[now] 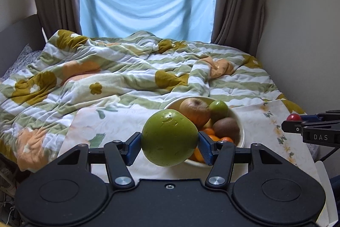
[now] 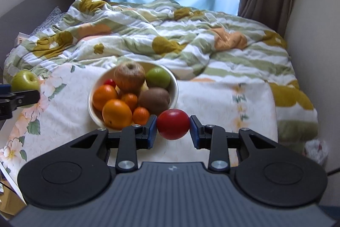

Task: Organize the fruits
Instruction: 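Carry the green apple into the bowl and open the left tool while the right tool carries the tomato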

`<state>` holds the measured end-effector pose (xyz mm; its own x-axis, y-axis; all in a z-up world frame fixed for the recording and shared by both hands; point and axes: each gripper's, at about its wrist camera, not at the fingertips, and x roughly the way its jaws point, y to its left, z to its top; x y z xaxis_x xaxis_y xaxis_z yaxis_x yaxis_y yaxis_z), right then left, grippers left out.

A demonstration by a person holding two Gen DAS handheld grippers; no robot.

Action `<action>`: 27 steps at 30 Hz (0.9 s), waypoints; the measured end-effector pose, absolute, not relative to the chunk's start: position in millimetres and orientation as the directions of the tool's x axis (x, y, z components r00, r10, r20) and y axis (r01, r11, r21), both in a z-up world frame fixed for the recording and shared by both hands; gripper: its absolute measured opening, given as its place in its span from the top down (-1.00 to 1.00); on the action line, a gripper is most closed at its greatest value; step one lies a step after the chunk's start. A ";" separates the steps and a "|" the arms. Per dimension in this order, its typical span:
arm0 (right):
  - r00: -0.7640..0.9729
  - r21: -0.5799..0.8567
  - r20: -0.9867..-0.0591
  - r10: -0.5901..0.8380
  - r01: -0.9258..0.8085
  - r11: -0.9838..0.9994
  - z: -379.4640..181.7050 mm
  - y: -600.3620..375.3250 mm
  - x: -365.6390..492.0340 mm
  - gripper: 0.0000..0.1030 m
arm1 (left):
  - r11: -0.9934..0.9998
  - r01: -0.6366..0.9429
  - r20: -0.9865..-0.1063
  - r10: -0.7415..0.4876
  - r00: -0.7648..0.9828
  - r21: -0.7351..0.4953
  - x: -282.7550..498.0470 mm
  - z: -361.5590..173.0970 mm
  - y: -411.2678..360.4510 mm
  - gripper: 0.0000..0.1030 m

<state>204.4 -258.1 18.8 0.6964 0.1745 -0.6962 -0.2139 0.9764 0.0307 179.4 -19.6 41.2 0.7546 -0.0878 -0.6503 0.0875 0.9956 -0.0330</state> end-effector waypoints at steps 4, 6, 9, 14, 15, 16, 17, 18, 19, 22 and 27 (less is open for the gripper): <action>0.708 0.030 -0.683 0.181 -0.220 0.975 26.2 -256.6 218.9 0.07 | 0.991 0.130 -0.647 -0.121 0.753 -0.034 203.0 40.0 -27.9 -0.19; 0.710 0.029 -0.681 0.178 -0.216 0.976 27.4 -254.8 227.3 0.07 | 0.988 0.150 -0.649 -0.138 0.748 -0.037 214.6 37.3 -31.5 -0.19; 0.710 0.039 -0.682 0.174 -0.202 0.979 28.1 -253.1 239.7 0.07 | 0.982 0.185 -0.664 -0.162 0.730 -0.037 232.0 29.5 -38.4 -0.19; 0.702 0.049 -0.693 0.164 -0.181 0.982 22.5 -248.9 262.4 0.07 | 0.968 0.245 -0.700 -0.210 0.682 -0.052 259.7 11.1 -49.1 -0.19; 0.700 0.050 -0.697 0.160 -0.175 0.983 20.4 -247.9 266.2 0.07 | 0.965 0.256 -0.707 -0.215 0.674 -0.050 263.9 7.2 -51.3 -0.19; 0.697 0.052 -0.700 0.156 -0.168 0.984 18.2 -247.1 269.7 0.07 | 0.963 0.267 -0.714 -0.220 0.664 -0.049 268.5 3.0 -53.5 -0.19; 0.694 0.054 -0.704 0.153 -0.162 0.985 16.1 -246.9 272.6 0.07 | 0.960 0.275 -0.721 -0.224 0.656 -0.049 272.4 -1.0 -55.1 -0.19; 0.690 0.057 -0.708 0.150 -0.155 0.986 13.8 -247.0 275.6 0.07 | 0.958 0.282 -0.728 -0.229 0.647 -0.050 276.5 -5.4 -56.2 -0.19; 0.686 0.060 -0.712 0.148 -0.150 0.987 11.7 -247.0 279.0 0.07 | 0.956 0.287 -0.733 -0.232 0.639 -0.053 279.6 -9.6 -56.8 -0.19; 0.673 0.067 -0.726 0.144 -0.139 0.988 5.4 -246.3 288.4 0.07 | 0.952 0.301 -0.750 -0.238 0.617 -0.055 288.8 -20.6 -60.1 -0.19; 0.664 0.069 -0.735 0.137 -0.128 0.989 -0.2 -244.8 295.8 0.07 | 0.944 0.326 -0.767 -0.237 0.596 -0.038 294.3 -30.9 -63.4 -0.19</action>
